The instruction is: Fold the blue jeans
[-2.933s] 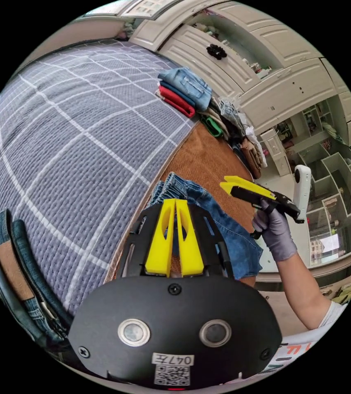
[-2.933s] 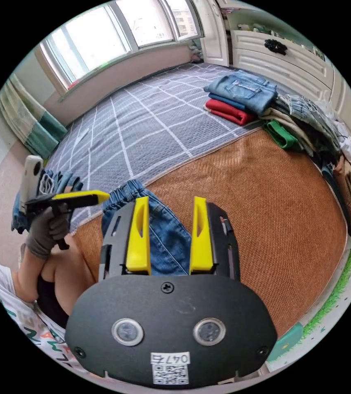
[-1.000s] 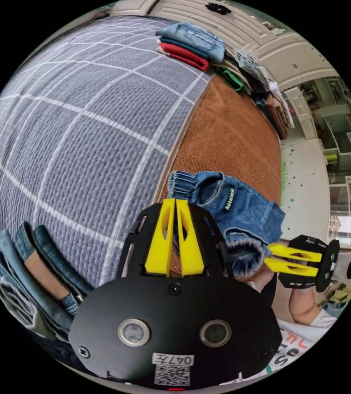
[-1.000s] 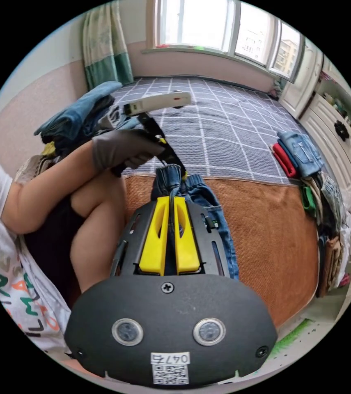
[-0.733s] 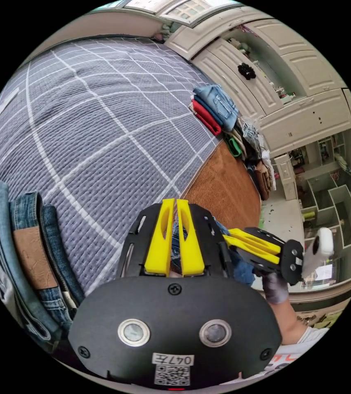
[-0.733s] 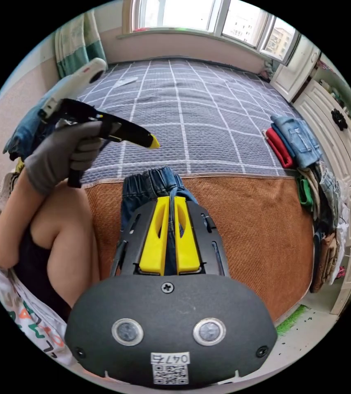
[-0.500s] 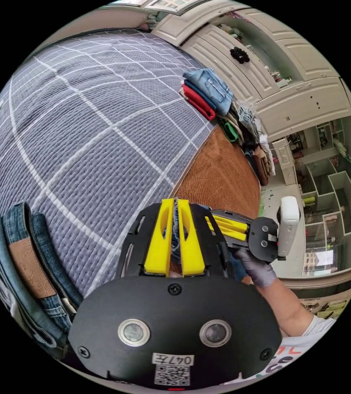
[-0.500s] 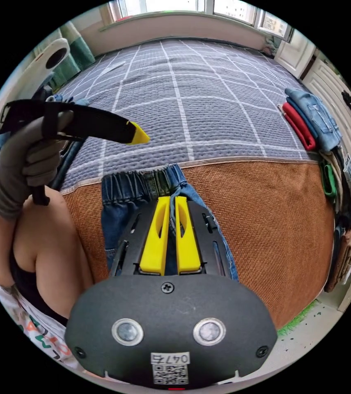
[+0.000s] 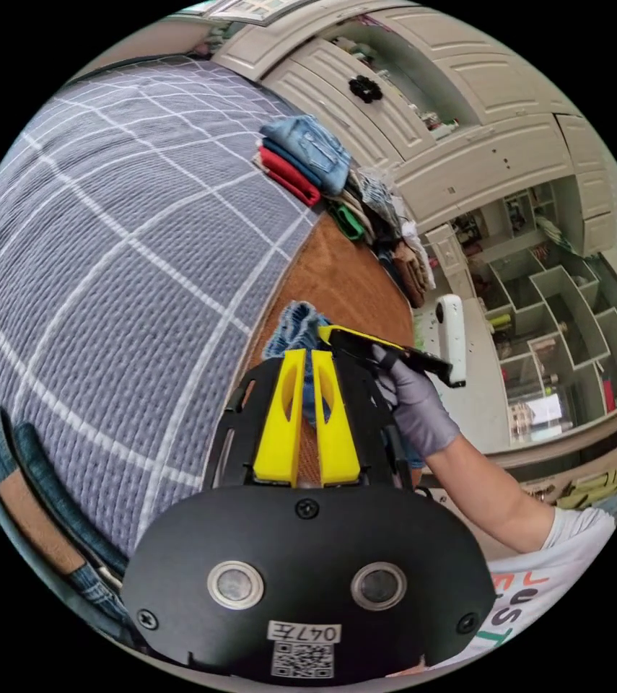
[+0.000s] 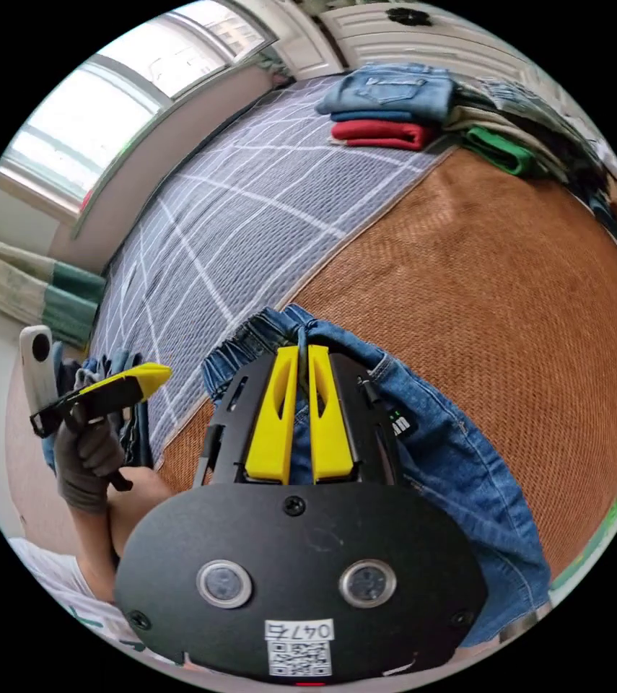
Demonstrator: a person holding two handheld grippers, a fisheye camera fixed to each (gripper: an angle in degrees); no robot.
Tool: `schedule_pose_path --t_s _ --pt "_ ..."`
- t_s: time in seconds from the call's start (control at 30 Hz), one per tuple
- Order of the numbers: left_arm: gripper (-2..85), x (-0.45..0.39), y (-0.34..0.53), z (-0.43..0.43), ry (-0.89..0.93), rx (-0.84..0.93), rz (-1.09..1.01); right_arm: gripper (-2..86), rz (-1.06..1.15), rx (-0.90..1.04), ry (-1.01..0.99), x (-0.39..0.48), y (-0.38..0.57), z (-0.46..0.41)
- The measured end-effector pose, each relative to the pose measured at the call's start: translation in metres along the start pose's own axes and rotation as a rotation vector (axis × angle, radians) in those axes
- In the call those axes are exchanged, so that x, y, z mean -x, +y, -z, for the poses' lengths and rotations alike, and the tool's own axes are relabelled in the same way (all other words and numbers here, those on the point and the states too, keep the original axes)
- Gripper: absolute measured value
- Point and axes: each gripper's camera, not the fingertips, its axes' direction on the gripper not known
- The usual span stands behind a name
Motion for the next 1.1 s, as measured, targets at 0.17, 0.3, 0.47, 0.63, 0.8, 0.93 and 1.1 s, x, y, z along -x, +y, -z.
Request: schedule_pose_path --t_s 0.17,0.3,0.47,0.63,0.8,0.93,1.1 --pt "-0.8 -0.029 -0.020 -0.028 -0.043 0.128 -0.081 1.3 0.037 -0.032 -0.025 -0.028 0.018 0.011" --pt "-1.0 -0.036 -0.030 -0.048 -0.138 0.229 -0.052 0.7 -0.025 -0.221 0.013 -0.069 0.098 0.058" --pt "-1.0 -0.036 -0.034 -0.043 -0.091 0.194 0.035 -0.8 -0.191 -0.264 0.076 -0.137 0.195 0.076" --pt "-1.0 -0.061 -0.037 -0.038 -0.152 0.150 -0.026 -1.2 -0.141 -0.250 -0.001 -0.159 0.196 0.068" --pt "-1.0 -0.075 -0.043 -0.043 -0.177 0.161 -0.062 -1.2 0.022 -0.109 0.012 -0.140 0.157 0.023" --pt "-1.0 -0.072 -0.047 -0.041 -0.137 0.162 -0.026 -1.2 0.061 -0.017 -0.069 -0.151 0.129 -0.018" --pt "-1.0 -0.080 -0.053 -0.041 -0.143 0.151 -0.040 -1.1 -0.063 -0.092 -0.067 -0.185 0.121 -0.024"
